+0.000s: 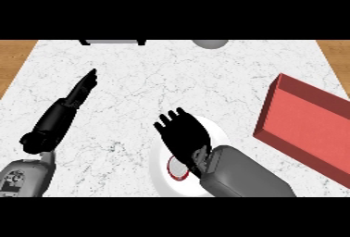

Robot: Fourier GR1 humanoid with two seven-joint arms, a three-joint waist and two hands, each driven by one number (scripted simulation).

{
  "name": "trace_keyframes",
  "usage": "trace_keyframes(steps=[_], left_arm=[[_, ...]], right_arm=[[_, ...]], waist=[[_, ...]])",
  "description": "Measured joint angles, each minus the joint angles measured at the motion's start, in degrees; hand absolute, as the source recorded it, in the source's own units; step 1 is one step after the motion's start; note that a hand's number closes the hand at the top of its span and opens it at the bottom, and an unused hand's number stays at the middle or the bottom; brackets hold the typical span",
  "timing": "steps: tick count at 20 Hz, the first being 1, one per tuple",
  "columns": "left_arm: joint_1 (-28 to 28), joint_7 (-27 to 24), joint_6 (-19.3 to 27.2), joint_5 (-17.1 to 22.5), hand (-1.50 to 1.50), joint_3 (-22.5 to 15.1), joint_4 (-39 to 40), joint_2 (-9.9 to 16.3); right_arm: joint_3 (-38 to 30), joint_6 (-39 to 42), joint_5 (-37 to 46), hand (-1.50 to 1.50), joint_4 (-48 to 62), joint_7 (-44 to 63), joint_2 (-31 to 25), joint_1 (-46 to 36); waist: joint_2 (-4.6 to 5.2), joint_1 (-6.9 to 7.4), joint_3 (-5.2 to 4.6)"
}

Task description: Pick the eggplant from the plate and place it in the cardboard box

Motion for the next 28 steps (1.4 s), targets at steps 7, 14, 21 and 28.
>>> trace_keyframes(steps=[7,14,21,28], left_arm=[[-1.5,-0.4,-0.5,-1.9,0.00,0.9,2.0,-2.1],[-0.9,0.1,-1.7,-3.0,0.00,2.0,0.6,-3.0],[-0.4,0.1,-2.9,-4.1,0.00,2.9,0.3,-4.0],[0.1,0.9,-4.9,-3.7,0.00,4.8,-1.1,-3.9]], right_arm=[[-0.6,-3.7,6.7,-1.50,6.7,-5.5,1.0,0.8],[-2.4,-5.9,10.9,-1.50,11.5,-10.2,3.5,2.8],[-4.4,-7.1,16.4,-1.50,15.0,-12.8,4.0,3.5],[-6.0,-9.5,20.1,-1.50,17.8,-15.4,4.8,5.9]], waist=[[0.04,-0.03,0.00],[0.01,0.00,0.00],[0.01,-0.02,0.00],[0.01,-0.02,0.01]])
